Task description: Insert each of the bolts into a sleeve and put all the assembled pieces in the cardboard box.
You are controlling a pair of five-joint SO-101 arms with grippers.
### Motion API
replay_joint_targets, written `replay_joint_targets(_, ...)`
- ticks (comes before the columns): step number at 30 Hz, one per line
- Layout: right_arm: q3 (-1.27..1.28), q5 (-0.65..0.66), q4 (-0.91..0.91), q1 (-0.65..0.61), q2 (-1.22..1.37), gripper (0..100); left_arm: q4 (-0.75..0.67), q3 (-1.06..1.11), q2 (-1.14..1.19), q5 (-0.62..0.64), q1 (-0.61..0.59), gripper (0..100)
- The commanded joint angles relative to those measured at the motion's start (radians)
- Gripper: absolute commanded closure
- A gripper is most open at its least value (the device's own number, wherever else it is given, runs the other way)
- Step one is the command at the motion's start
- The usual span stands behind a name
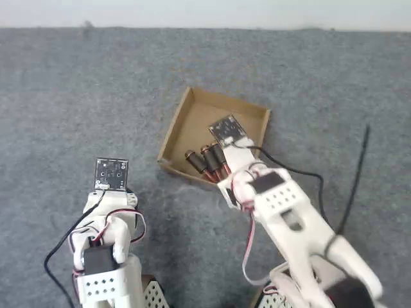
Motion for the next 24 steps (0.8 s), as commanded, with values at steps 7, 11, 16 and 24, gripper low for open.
replay_joint_targets(7,0.086,-0.124,0.180,0.074,-0.512,99.0,0.005,-0.010,-0.023,-0.006,-0.005,99)
replay_joint_targets(11,0.164,-0.126,0.197,0.116,-0.727,99.1,0.005,-0.010,-0.023,-0.006,-0.005,99)
replay_joint_targets(16,0.279,-0.118,0.206,0.200,-0.978,99.1,0.005,-0.010,-0.023,-0.006,-0.005,99)
replay_joint_targets(24,0.476,-0.117,0.320,0.351,-1.296,99.1,0.005,-0.010,-0.023,-0.006,-0.005,99)
